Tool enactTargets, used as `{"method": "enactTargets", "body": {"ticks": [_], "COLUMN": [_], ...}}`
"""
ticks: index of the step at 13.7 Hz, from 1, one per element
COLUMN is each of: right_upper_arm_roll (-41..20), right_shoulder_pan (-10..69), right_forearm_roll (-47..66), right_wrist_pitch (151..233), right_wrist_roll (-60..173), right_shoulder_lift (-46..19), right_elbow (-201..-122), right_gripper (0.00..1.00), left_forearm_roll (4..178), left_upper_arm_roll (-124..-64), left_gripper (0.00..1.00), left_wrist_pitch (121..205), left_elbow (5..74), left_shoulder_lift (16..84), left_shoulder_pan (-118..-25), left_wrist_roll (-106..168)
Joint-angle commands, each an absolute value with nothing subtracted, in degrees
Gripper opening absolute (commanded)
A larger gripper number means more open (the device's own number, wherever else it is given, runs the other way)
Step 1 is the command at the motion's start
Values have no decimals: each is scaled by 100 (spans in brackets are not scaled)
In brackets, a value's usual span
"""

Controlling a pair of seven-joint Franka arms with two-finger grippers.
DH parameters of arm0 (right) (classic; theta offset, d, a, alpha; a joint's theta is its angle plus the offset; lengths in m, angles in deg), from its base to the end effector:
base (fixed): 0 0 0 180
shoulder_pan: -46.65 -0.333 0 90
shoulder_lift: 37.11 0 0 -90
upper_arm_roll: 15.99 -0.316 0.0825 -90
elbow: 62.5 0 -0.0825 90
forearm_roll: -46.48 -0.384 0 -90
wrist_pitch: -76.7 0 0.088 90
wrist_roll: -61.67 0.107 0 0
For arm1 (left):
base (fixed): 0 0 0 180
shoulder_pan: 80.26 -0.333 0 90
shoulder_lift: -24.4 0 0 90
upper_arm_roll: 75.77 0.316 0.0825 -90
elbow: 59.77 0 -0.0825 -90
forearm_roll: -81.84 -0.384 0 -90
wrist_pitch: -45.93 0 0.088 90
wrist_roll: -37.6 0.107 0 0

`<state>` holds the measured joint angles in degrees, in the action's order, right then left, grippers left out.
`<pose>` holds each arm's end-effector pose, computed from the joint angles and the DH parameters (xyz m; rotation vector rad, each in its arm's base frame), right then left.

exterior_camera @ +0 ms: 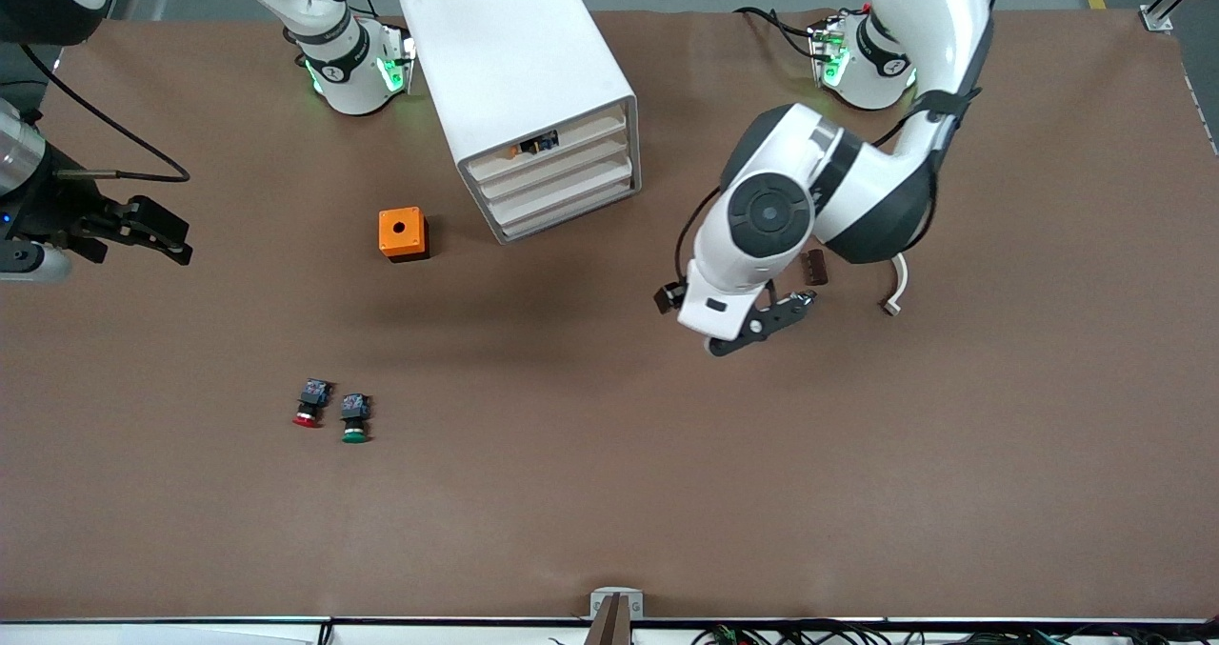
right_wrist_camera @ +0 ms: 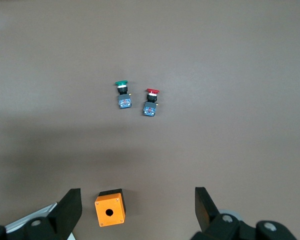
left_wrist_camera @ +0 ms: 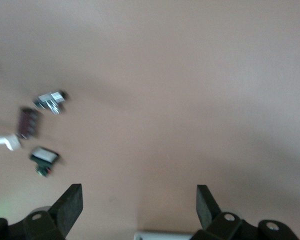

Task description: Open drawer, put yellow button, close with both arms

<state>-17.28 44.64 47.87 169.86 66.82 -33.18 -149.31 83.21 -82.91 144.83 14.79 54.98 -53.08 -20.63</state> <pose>0.5806 0.0305 0.6170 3.1209 -0.0492 0.0684 0.5866 -0.3812 0.4288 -3.0452 -0.6747 0.2120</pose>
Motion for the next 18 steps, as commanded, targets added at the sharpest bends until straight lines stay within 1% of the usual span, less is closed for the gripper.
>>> {"method": "enactTargets", "body": {"ticks": [1,3,8,12,18], "right_upper_arm_roll": [-1714,-1714,-1696,-1670,-1652], "right_shoulder_pan": [4445,4445,4489,4516,4621], "right_forearm_roll": [4815,4815,4806,4806,4806], "right_wrist_pitch": [17021,17013,17030,17057,17021], "right_wrist_roll": [6642,6642,6650,6651,6284], "right_shoulder_lift": [-3465,-3474,-3474,-3483,-3561], "right_elbow": [-15048,-15056,-15056,-15074,-15170], "right_gripper": [100,100,100,100,100], "left_forearm_roll": [7860,7675,7674,7674,7674], "left_upper_arm_roll": [-8324,-8324,-8324,-8332,-8315], "left_gripper": [100,100,100,100,100], "left_wrist_pitch": [14420,14341,13814,13646,13497], "left_elbow": [1564,1573,1573,1573,1573], "left_shoulder_lift": [5087,4876,4164,3908,3759], "left_shoulder_pan": [-5564,-5836,-6636,-7137,-7218], "left_wrist_roll": [-2103,-1911,-953,-320,-125]}}
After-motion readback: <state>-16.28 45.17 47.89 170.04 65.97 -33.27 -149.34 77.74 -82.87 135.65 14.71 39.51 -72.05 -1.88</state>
